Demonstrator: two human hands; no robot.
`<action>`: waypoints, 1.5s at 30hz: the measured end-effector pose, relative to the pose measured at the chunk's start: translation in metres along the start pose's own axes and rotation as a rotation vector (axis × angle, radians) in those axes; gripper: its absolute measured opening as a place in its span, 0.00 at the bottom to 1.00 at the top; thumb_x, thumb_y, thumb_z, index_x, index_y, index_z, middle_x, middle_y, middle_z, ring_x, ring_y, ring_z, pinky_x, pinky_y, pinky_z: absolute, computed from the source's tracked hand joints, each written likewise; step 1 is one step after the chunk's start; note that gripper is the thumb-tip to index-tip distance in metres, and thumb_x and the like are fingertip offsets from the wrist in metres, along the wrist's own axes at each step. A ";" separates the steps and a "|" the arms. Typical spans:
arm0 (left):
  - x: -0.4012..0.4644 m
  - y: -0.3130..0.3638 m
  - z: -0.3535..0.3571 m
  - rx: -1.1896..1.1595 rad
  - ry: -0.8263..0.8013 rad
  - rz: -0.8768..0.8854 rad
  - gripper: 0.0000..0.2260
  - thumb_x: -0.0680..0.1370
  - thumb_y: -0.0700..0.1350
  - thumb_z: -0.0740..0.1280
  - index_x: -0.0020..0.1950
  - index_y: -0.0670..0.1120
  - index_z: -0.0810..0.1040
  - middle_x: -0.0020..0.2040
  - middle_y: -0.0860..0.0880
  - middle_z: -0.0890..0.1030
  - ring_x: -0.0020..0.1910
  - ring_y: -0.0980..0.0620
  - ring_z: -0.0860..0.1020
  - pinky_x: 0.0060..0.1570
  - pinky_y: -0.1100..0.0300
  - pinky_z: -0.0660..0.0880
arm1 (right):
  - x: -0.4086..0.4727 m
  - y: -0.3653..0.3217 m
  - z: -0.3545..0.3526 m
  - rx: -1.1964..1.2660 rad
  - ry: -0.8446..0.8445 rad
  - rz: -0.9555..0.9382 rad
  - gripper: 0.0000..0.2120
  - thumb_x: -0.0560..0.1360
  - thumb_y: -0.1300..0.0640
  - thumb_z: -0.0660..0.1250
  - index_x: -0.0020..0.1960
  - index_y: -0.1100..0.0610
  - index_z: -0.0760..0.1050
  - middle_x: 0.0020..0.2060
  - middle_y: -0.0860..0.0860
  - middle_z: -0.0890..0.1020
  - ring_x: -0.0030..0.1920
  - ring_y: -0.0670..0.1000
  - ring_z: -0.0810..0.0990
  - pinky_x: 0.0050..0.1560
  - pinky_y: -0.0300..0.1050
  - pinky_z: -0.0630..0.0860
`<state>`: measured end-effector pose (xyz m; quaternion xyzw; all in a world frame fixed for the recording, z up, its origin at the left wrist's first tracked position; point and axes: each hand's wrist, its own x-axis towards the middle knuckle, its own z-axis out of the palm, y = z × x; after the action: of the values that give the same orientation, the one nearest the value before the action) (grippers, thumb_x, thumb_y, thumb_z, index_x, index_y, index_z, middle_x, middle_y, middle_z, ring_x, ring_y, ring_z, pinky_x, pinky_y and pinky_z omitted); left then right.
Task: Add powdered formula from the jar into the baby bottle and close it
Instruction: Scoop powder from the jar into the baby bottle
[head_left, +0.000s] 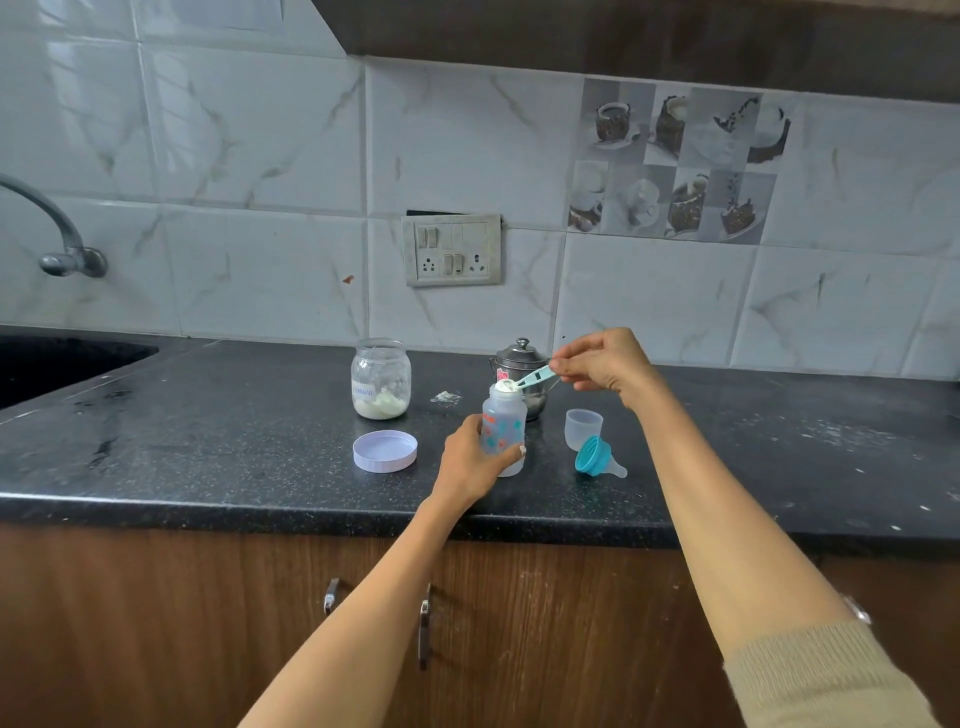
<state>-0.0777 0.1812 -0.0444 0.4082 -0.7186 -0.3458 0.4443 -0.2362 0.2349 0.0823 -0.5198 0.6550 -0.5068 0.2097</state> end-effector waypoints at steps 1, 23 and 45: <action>0.000 0.000 0.000 0.002 0.003 0.001 0.23 0.71 0.48 0.73 0.62 0.42 0.72 0.60 0.45 0.78 0.51 0.53 0.74 0.48 0.62 0.70 | -0.001 -0.001 0.001 -0.045 0.002 -0.064 0.05 0.68 0.64 0.75 0.42 0.59 0.81 0.35 0.53 0.83 0.35 0.47 0.81 0.35 0.35 0.80; -0.001 0.001 0.000 0.006 0.003 -0.010 0.24 0.71 0.47 0.73 0.63 0.42 0.71 0.60 0.45 0.78 0.55 0.50 0.76 0.50 0.62 0.70 | -0.022 -0.009 0.001 -0.384 -0.012 -0.309 0.08 0.67 0.69 0.75 0.46 0.65 0.84 0.45 0.58 0.86 0.41 0.49 0.82 0.46 0.35 0.76; 0.000 0.002 0.000 -0.001 0.009 -0.023 0.24 0.70 0.48 0.74 0.62 0.42 0.72 0.60 0.46 0.78 0.52 0.54 0.75 0.48 0.63 0.69 | -0.005 -0.001 -0.003 0.046 -0.001 0.131 0.06 0.69 0.69 0.73 0.46 0.65 0.81 0.38 0.59 0.84 0.31 0.48 0.84 0.34 0.38 0.82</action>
<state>-0.0778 0.1821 -0.0428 0.4176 -0.7119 -0.3493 0.4436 -0.2368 0.2405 0.0832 -0.4711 0.6758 -0.5065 0.2545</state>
